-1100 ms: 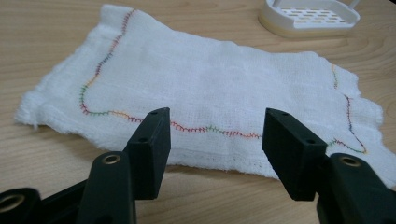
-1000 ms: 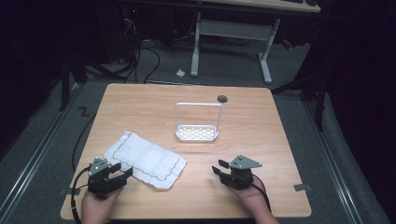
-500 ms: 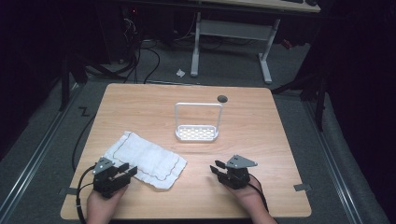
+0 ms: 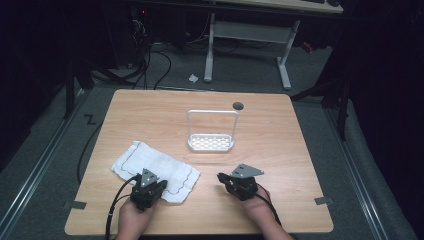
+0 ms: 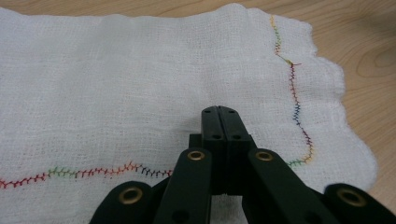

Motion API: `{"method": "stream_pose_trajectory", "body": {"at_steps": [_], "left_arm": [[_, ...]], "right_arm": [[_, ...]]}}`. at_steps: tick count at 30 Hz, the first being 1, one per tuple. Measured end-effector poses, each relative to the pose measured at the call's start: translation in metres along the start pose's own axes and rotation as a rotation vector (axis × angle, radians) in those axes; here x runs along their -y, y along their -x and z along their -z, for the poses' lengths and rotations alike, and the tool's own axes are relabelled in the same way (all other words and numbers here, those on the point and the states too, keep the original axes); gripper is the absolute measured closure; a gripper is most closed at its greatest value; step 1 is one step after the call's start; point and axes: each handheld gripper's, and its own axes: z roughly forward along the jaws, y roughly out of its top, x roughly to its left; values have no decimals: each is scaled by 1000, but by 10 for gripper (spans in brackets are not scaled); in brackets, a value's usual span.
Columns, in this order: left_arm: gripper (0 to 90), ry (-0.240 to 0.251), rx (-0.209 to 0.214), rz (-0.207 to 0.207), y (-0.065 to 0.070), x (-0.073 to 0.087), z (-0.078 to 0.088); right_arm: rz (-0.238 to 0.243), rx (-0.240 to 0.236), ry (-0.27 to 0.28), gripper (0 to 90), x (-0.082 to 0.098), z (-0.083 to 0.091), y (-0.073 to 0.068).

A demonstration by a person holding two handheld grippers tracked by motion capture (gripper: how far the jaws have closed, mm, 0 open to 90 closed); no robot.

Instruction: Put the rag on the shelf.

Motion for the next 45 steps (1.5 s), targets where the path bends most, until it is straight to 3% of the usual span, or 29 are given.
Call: {"method": "stream_pose_trajectory", "body": {"at_steps": [4, 8, 10, 13, 17, 22, 23, 24, 25, 26, 29, 32, 35, 37, 39, 41, 43, 45], "left_arm": [[900, 0, 22, 5, 1, 1, 1], [899, -3, 60, 8, 4, 3, 2], [899, -4, 69, 6, 6, 4, 3], [900, -9, 87, -7, 10, 5, 4], [899, -21, 130, -36, 21, 6, 5], [899, -50, 204, -97, 40, 7, 6], [899, -50, 204, -97, 40, 7, 6], [899, -58, 224, -100, 47, 10, 8], [899, -58, 224, -100, 47, 10, 8], [899, -61, 252, -97, 52, 13, 11], [881, -71, 263, -106, 55, 13, 14], [828, -33, 245, -58, 45, 7, 19], [827, 5, 166, 14, 25, 2, 24], [842, 22, 119, 57, 13, 3, 25], [868, 13, 79, 64, 5, 5, 22], [892, -9, 75, 66, 2, 6, 18], [895, -28, 78, 63, 3, 8, 13], [897, -21, 78, 59, 4, 9, 11]], "right_arm": [[30, -16, -8, 900, -32, -33, -8], [51, -45, -65, 900, -58, -70, -15], [64, -52, -99, 900, -59, -80, -19], [73, -59, -152, 900, -47, -83, -21], [61, -67, -147, 900, -29, -63, -22], [67, -66, -149, 900, 1, -20, -29], [67, -66, -149, 900, 1, -20, -29], [57, -74, -143, 900, 15, -2, -31], [57, -74, -143, 900, 15, -2, -31], [24, -95, -128, 900, 28, 13, -33], [26, -94, -134, 900, 31, 22, -37], [45, -88, -98, 900, 15, 14, -37], [72, -79, -85, 900, -8, -10, -35], [65, -74, -88, 900, -22, -32, -33], [67, -75, -101, 900, -33, -54, -32], [75, -74, -125, 900, -39, -72, -34], [82, -71, -147, 900, -41, -82, -35], [84, -72, -144, 900, -41, -81, -35]]}}
